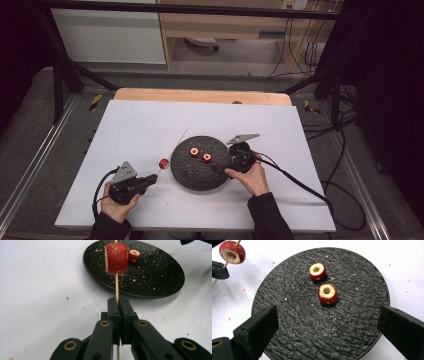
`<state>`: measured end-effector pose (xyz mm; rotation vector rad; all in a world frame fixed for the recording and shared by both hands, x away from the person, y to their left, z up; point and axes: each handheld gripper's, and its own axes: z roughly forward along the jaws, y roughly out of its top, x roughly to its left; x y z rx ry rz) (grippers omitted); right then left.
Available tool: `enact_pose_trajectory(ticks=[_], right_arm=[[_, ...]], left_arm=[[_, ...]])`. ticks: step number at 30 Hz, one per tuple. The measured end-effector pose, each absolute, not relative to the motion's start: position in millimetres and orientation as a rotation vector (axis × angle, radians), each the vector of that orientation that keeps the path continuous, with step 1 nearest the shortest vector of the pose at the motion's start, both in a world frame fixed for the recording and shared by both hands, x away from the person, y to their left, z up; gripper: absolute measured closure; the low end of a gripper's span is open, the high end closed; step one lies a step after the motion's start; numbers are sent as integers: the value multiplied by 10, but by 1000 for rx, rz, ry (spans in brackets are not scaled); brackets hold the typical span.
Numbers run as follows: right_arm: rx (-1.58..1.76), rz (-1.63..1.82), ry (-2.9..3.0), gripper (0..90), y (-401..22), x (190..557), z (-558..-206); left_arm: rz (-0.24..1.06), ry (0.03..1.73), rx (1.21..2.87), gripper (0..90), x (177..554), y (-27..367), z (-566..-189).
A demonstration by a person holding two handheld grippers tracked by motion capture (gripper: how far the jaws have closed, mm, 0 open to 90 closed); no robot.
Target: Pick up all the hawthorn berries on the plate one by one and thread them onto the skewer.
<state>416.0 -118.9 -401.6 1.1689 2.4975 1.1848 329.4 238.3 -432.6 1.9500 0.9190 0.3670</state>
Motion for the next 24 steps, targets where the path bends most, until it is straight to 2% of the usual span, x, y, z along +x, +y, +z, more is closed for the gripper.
enact_pose_trajectory(ticks=[11,24], right_arm=[[1066,988,2605,55,-952,4328,-3918],[1002,816,2698,155,-701,4558,-3922]], left_arm=[[358,911,1969,884,3267,2381,-4372],[354,910,1967,884,3267,2384,-4373]])
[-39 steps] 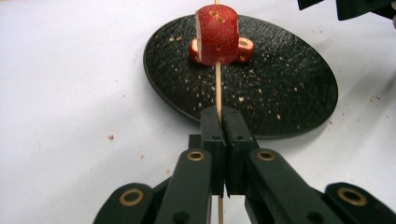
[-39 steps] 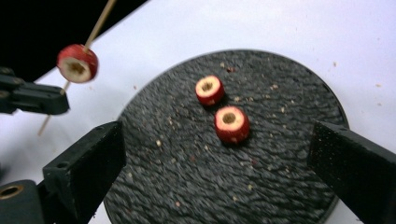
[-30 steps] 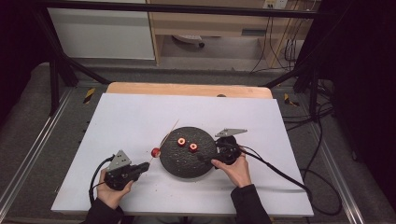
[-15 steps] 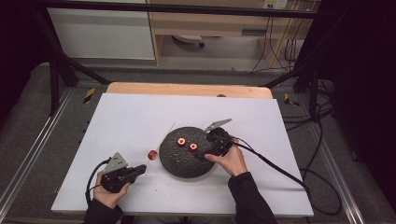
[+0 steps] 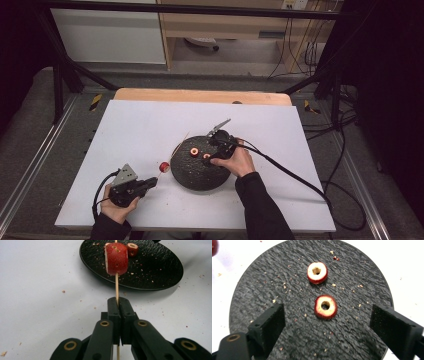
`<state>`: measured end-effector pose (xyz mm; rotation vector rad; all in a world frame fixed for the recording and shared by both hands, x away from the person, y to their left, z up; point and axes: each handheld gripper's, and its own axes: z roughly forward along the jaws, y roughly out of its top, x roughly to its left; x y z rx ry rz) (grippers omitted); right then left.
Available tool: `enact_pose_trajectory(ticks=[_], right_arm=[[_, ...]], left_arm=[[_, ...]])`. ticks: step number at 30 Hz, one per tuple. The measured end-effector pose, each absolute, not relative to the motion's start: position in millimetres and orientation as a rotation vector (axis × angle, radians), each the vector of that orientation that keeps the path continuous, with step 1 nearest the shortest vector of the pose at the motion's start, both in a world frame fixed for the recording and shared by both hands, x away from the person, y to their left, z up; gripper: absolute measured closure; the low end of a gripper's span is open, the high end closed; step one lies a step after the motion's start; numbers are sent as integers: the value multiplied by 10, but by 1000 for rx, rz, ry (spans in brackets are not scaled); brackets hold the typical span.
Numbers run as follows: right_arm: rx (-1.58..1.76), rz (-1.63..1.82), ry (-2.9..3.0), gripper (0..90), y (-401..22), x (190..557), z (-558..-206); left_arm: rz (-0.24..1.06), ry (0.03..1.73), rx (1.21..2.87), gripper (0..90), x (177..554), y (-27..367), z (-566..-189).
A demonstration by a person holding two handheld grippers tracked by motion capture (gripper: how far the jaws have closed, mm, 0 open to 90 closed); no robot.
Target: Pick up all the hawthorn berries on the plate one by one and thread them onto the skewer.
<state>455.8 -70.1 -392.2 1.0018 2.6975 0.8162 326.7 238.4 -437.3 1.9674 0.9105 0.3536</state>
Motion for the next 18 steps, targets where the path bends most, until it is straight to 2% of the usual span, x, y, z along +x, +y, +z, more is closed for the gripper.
enact_pose_trajectory(ticks=[18], right_arm=[[1019,682,2826,437,-522,4788,-4074]], left_arm=[[352,905,1971,884,3270,2380,-4377]])
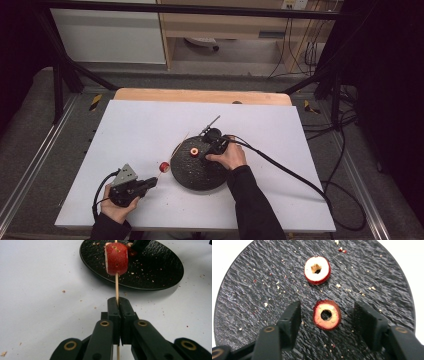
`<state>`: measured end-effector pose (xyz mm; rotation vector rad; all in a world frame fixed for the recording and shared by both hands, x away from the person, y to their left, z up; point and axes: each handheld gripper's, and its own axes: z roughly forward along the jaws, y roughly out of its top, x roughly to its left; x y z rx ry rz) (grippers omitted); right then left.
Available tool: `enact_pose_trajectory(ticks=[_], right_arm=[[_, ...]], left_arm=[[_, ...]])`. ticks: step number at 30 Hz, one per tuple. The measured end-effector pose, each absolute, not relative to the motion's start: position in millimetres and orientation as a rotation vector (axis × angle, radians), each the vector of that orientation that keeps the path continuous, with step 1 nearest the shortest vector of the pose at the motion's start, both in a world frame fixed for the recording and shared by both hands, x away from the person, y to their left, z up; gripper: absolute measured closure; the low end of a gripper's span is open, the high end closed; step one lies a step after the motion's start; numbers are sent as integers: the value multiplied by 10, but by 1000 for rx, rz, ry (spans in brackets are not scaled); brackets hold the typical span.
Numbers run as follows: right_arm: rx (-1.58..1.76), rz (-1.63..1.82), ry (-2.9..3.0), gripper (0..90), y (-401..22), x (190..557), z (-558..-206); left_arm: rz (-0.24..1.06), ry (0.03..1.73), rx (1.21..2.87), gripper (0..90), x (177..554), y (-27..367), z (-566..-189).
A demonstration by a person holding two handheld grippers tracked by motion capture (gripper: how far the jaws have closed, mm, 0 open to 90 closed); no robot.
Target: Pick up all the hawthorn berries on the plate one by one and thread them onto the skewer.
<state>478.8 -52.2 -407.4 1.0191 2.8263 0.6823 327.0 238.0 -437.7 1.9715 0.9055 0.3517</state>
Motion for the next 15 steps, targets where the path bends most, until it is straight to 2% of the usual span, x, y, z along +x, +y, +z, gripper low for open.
enact_pose_trajectory(ticks=[15], right_arm=[[1038,636,2860,611,-524,4846,-4118]], left_arm=[[352,908,1971,884,3272,2382,-4380]])
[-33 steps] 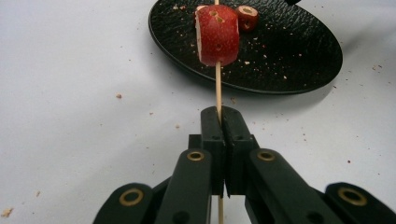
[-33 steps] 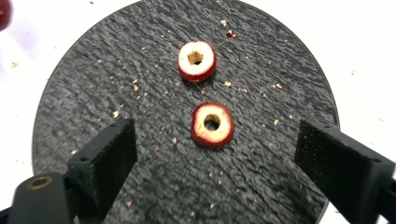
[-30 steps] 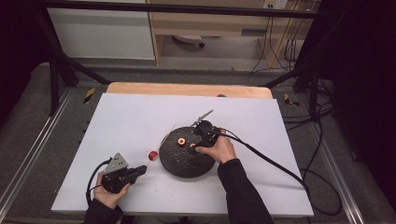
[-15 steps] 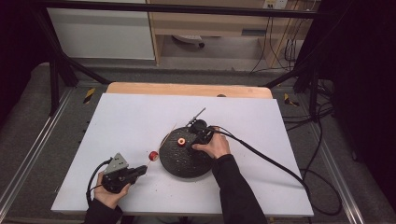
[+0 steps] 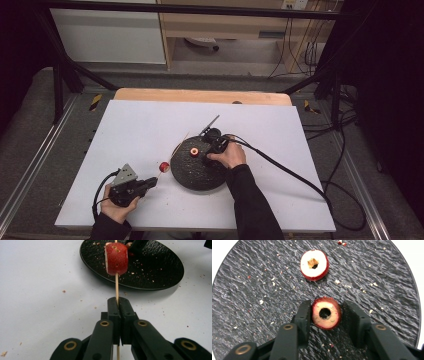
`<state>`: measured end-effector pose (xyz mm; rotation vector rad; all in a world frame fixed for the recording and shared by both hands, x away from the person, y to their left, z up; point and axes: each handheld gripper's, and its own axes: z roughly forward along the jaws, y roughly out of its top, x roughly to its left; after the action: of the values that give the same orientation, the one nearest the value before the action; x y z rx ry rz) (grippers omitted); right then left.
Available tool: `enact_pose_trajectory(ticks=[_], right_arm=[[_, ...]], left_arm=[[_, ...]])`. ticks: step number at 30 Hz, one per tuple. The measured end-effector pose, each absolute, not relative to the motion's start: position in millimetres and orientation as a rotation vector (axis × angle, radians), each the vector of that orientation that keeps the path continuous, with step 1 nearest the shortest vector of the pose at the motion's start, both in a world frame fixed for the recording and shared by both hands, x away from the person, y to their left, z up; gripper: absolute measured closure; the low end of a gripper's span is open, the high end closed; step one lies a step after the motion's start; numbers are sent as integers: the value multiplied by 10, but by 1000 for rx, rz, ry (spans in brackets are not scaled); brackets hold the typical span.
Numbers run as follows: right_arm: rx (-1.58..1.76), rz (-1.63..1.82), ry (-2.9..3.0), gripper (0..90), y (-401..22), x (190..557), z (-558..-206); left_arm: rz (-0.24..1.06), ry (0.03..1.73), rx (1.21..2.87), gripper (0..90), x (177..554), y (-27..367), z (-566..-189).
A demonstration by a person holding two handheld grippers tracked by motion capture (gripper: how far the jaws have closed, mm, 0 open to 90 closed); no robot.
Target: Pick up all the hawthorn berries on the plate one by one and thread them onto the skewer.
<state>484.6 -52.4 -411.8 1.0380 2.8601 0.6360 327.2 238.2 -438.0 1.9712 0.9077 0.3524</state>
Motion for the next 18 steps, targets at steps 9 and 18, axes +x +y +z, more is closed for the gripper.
enact_pose_trajectory(ticks=[9,18], right_arm=[[1079,633,2857,626,-523,4849,-4110],[1104,721,2828,628,-559,4798,-3994]], left_arm=[[353,907,1972,884,3271,2381,-4379],[357,906,1971,884,3266,2378,-4378]])
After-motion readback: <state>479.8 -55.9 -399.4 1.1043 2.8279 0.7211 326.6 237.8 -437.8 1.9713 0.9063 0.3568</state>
